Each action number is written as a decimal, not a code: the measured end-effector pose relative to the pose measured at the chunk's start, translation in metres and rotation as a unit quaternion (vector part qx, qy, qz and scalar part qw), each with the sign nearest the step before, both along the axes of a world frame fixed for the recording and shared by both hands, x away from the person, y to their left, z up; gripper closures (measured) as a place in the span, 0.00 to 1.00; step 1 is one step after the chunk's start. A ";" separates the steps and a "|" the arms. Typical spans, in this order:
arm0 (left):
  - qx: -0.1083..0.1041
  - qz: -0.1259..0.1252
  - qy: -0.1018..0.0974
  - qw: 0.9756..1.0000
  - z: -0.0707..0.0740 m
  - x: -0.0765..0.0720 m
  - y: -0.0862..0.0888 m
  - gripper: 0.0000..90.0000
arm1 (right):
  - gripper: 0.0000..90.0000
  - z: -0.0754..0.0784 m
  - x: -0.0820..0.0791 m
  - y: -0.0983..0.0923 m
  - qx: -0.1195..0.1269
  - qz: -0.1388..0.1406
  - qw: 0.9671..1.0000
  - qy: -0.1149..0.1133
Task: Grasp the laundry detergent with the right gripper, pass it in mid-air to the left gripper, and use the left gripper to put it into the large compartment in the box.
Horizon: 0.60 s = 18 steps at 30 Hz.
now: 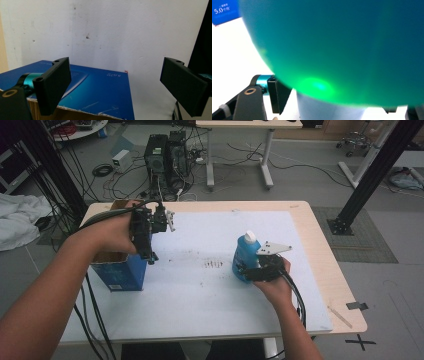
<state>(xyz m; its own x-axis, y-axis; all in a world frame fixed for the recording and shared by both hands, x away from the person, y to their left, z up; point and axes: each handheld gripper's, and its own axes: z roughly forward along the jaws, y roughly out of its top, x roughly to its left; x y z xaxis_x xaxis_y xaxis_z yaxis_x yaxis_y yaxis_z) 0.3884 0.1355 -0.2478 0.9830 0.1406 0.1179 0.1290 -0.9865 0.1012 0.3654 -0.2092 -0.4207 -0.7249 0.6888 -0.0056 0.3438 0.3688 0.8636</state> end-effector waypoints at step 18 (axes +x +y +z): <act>-0.001 0.005 -0.002 1.000 0.000 0.000 0.001 0.11 | 0.39 0.000 0.001 0.000 0.011 -0.005 1.000 -0.016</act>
